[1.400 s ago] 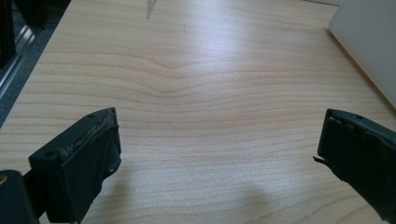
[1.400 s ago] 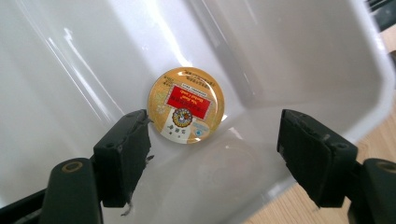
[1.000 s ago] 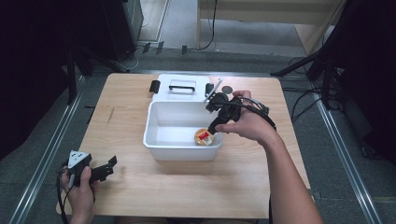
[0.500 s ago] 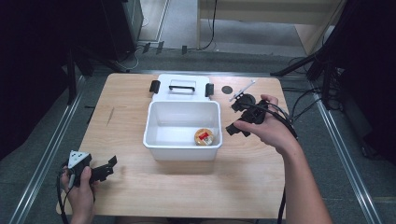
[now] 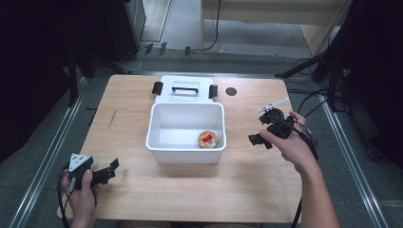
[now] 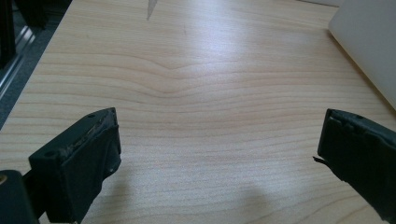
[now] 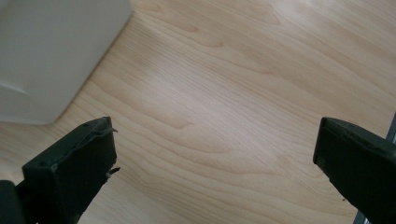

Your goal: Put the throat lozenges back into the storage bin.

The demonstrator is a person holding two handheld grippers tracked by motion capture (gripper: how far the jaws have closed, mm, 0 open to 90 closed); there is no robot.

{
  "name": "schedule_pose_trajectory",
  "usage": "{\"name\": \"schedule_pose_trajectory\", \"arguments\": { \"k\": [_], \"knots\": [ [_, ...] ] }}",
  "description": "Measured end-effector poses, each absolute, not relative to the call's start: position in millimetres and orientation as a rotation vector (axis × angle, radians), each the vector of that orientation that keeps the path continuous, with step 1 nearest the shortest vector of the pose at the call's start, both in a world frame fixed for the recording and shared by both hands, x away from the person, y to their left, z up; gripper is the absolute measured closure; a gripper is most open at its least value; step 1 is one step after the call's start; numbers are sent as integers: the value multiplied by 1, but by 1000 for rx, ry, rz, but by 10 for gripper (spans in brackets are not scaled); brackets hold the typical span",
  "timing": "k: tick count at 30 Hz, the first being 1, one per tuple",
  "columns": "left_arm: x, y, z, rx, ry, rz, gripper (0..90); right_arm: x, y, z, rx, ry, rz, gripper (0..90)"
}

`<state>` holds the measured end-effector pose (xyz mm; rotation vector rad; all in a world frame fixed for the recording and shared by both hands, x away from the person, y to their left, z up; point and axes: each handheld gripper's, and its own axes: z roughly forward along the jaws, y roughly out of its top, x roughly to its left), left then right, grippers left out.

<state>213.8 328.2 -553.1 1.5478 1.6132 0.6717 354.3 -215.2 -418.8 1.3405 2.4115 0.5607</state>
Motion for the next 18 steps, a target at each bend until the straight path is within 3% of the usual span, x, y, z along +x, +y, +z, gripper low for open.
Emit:
{"name": "schedule_pose_trajectory", "arguments": {
  "k": [18],
  "knots": [
    [214, 329, -553, 1547, 1612, 670, 0, 319, -277, -479, 1490, 2177, 746, 0]
  ]
}}
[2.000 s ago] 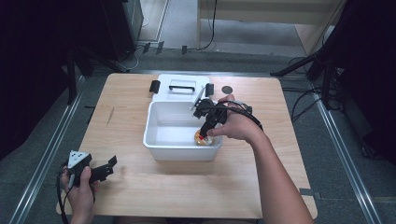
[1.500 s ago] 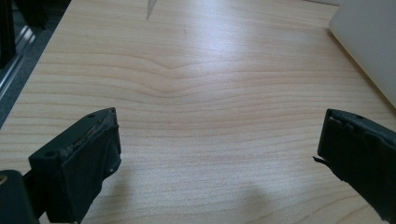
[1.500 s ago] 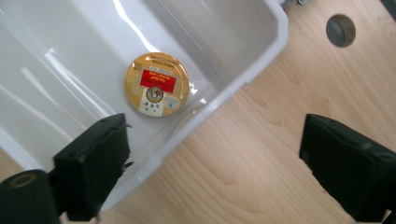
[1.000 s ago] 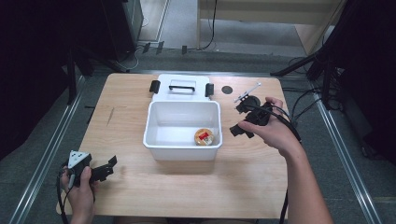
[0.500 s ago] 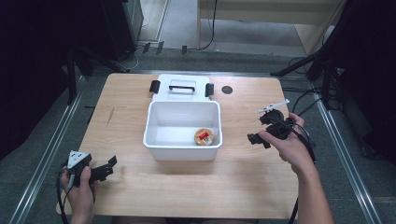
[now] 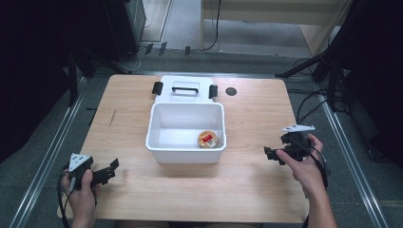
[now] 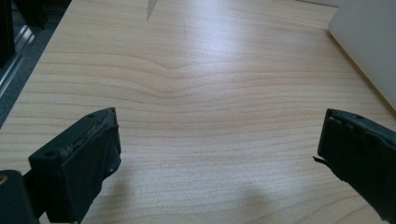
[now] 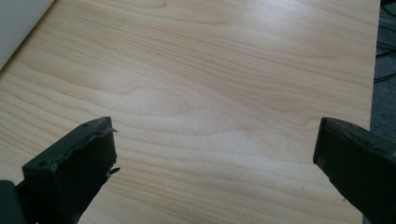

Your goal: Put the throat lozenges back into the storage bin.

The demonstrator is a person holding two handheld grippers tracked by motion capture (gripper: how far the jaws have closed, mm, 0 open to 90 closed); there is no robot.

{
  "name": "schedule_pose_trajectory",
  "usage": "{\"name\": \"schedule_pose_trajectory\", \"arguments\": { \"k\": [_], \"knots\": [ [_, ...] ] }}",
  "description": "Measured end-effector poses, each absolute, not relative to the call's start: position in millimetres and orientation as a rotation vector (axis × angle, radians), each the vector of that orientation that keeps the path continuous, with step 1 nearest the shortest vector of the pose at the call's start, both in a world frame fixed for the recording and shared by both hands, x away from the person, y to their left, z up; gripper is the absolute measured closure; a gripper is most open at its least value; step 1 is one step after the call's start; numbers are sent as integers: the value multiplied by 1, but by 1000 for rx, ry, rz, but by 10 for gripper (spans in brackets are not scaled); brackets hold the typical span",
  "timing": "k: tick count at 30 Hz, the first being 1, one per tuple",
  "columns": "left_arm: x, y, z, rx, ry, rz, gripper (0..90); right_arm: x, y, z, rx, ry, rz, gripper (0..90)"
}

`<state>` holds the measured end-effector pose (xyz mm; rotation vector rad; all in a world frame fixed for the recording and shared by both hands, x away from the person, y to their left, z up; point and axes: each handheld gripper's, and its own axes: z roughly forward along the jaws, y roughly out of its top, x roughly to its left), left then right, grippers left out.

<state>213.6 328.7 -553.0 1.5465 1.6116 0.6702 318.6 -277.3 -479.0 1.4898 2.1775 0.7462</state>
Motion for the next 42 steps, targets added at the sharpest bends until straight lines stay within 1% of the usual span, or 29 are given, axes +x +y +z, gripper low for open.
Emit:
{"name": "schedule_pose_trajectory", "arguments": {
  "k": [8, 24, 35, 42],
  "knots": [
    [213, 328, -553, 1549, 1610, 673, 0, 294, -298, -507, 1521, 2110, 820, 0],
    [213, 327, -553, 1547, 1612, 677, 0, 256, -334, -534, 1585, 1981, 928, 0],
    [213, 327, -553, 1549, 1611, 675, 0, 237, -352, -547, 1619, 1907, 989, 0],
    [213, 328, -553, 1551, 1610, 671, 0, 227, -356, -547, 1605, 1806, 1081, 0]
  ]
}}
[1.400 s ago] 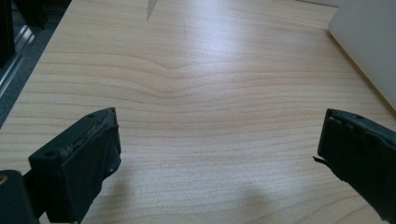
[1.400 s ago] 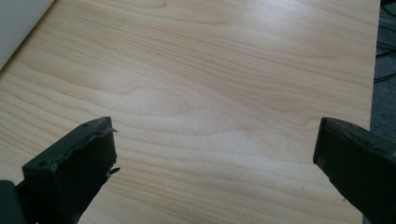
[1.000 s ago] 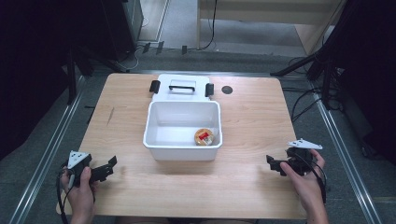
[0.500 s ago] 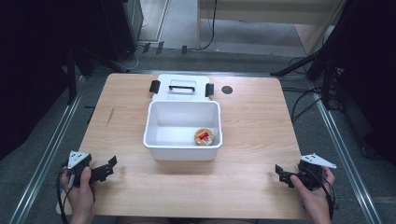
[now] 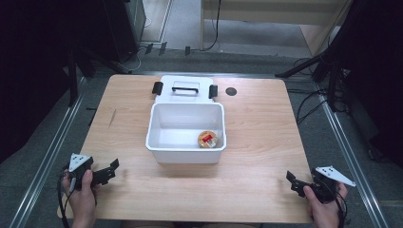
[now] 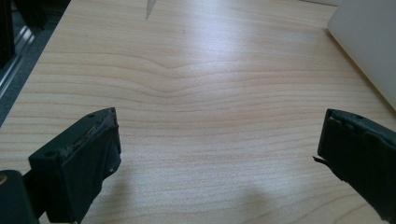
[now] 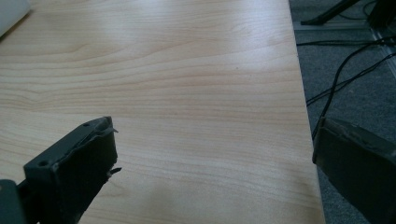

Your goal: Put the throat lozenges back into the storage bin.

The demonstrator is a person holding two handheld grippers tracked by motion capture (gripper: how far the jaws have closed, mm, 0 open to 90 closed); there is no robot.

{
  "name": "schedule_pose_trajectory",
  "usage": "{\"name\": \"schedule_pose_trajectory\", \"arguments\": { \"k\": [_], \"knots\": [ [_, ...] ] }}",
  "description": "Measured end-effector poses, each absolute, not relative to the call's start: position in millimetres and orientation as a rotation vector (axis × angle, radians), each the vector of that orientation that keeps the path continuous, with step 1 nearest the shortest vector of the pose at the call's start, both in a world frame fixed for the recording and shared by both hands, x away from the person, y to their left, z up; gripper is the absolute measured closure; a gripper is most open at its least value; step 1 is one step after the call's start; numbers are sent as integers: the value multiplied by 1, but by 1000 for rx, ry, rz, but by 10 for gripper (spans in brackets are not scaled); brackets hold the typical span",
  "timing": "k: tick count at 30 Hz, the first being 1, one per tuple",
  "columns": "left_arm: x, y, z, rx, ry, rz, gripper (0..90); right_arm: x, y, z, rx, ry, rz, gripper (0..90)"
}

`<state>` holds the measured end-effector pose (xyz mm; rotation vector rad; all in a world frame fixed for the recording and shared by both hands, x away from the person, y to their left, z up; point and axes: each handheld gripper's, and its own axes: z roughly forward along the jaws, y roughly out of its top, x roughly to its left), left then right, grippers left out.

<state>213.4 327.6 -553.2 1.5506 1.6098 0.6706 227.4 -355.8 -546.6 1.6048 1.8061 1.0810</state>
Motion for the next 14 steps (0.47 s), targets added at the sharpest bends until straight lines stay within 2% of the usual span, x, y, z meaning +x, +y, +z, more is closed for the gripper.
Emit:
{"name": "schedule_pose_trajectory", "arguments": {
  "k": [14],
  "knots": [
    [214, 328, -553, 1554, 1609, 668, 0, 227, -357, -548, 1613, 1797, 1116, 0]
  ]
}}
